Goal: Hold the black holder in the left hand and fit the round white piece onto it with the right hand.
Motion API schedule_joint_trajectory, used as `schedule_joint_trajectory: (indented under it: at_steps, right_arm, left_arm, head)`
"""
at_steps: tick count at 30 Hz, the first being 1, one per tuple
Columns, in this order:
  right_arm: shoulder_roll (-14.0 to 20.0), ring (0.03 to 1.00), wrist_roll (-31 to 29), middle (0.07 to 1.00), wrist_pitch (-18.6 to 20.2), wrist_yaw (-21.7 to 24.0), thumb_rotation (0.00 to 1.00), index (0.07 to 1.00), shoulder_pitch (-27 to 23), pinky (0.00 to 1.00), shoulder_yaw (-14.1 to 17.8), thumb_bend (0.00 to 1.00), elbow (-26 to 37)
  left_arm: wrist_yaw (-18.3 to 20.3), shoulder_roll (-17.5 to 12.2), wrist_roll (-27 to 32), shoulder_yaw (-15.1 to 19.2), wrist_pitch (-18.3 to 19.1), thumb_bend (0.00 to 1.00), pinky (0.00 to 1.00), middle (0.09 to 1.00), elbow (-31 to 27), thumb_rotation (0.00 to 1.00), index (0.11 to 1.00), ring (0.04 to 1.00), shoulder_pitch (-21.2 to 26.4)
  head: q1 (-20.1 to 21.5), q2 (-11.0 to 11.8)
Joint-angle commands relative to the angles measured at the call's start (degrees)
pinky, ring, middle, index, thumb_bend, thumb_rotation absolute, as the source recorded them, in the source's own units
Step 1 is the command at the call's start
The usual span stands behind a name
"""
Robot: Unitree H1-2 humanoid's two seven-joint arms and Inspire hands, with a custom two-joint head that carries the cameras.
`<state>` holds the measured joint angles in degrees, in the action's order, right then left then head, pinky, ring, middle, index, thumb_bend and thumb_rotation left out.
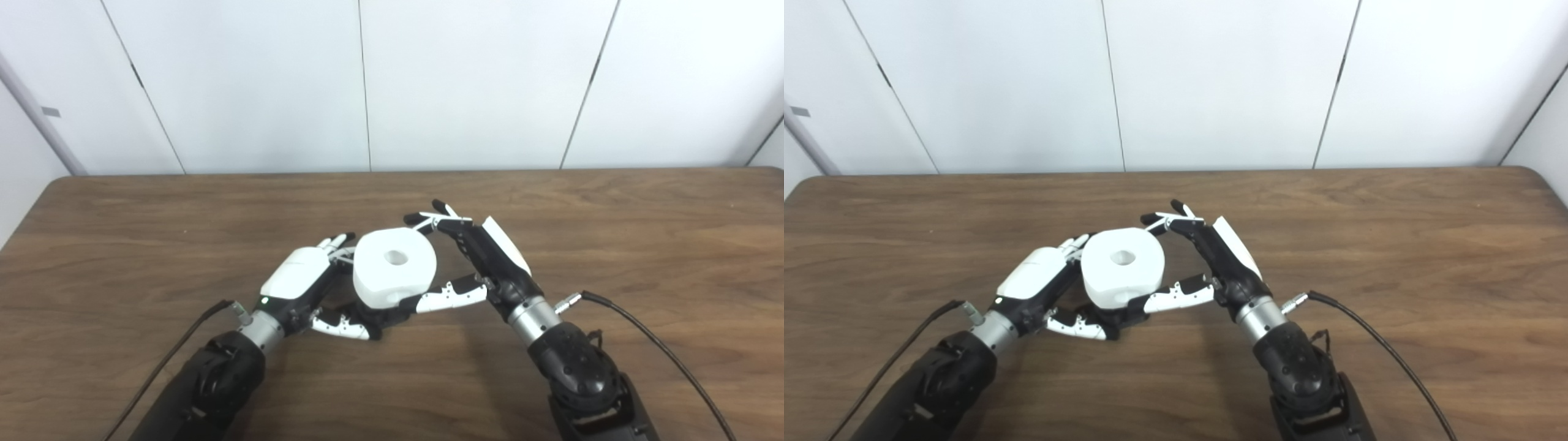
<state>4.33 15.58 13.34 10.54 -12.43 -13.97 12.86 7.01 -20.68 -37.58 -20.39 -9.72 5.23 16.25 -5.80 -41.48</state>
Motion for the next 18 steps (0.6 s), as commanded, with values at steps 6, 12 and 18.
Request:
schedule_joint_trajectory:
  at_steps: [6,12,18]
  right_arm:
    - [0.33,1.000,-0.88,0.816,-3.61,-0.32,0.14,0.484,-2.15,1.00,0.43,0.52,-1.09]
    - [0.82,1.000,-0.58,0.815,-5.78,-0.85,0.14,0.484,-2.89,1.00,0.80,0.52,-3.49]
    - [1.03,1.000,0.09,0.811,-6.85,-1.40,0.14,0.484,-3.46,1.00,1.03,0.52,-5.49]
  left_arm:
    - [1.36,0.70,-0.62,-0.79,-0.05,0.52,1.00,0.881,-2.36,0.05,0.482,1.000,-0.25]
    - [2.15,0.79,-1.29,-0.66,0.78,0.52,1.00,0.883,-3.57,0.06,0.482,1.000,-0.60]
    - [2.64,0.94,-1.14,-0.47,1.12,0.52,1.00,0.882,-4.15,0.06,0.482,1.000,-0.55]
  head:
    - [-0.43,-0.20]
    - [-0.67,-0.20]
    - [-0.95,-0.41]
